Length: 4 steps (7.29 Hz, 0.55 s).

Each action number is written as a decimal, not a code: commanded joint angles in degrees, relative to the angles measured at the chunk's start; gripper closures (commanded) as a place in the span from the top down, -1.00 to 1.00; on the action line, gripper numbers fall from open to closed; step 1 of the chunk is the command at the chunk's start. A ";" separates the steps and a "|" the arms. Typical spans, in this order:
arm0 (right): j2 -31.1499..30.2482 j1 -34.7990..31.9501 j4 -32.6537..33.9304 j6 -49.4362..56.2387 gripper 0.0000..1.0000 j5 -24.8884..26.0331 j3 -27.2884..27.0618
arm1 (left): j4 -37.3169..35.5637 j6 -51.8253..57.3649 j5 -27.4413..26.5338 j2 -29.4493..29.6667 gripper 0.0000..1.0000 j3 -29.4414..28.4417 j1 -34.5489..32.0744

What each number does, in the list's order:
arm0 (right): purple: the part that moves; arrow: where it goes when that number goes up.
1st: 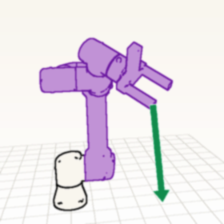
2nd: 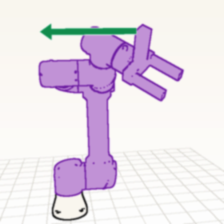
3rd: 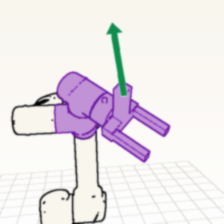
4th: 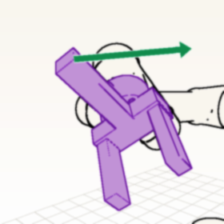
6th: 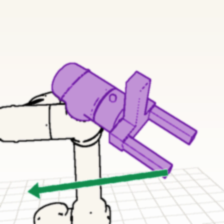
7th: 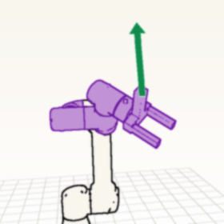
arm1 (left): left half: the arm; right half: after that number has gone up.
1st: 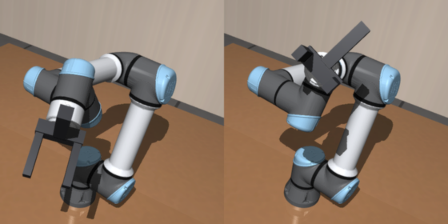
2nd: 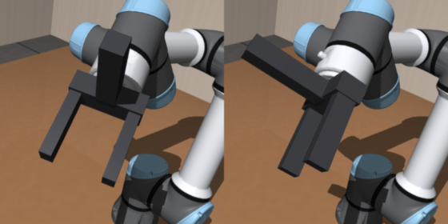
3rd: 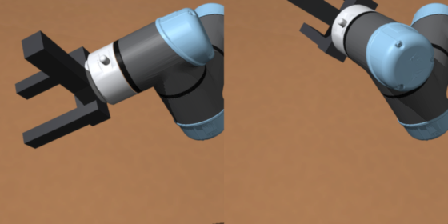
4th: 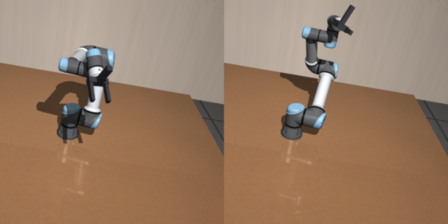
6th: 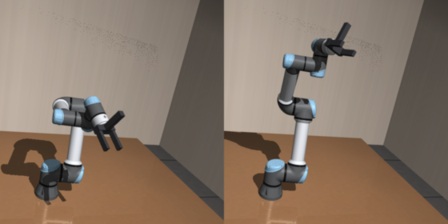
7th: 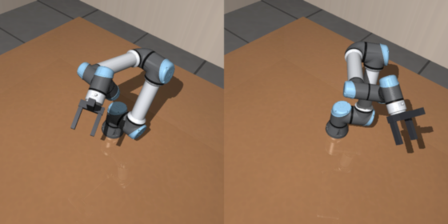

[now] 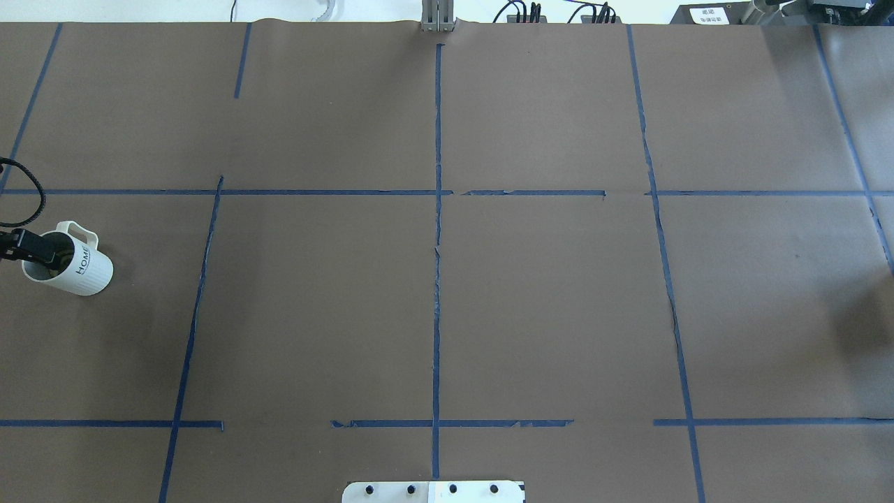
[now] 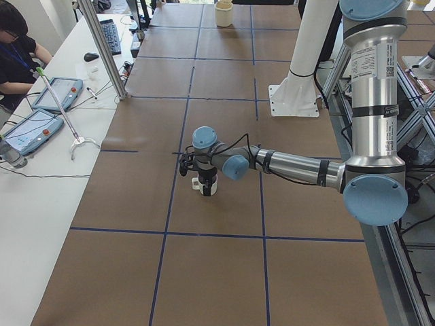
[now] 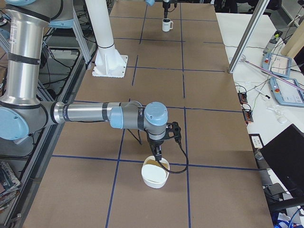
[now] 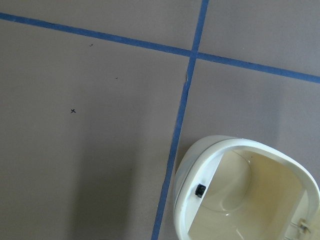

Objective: Left arm hands cup to right arm to dump lemon

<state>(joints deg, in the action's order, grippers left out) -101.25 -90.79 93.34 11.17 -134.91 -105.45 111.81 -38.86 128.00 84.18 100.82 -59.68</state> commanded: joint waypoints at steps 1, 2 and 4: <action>0.00 0.00 0.00 -0.01 1.00 0.00 0.07 | 0.08 -0.34 -0.56 0.28 0.95 -0.53 0.26; 0.00 0.00 0.00 0.08 1.00 0.09 0.07 | 0.08 -2.08 -0.48 0.37 0.59 -0.80 0.35; 0.08 0.00 0.00 0.08 1.00 0.18 0.07 | 0.08 -4.20 -0.47 0.46 0.15 -0.71 0.35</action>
<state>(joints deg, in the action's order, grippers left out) -101.23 -90.79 93.34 11.24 -134.82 -105.38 111.88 -42.16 127.53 84.59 100.17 -59.35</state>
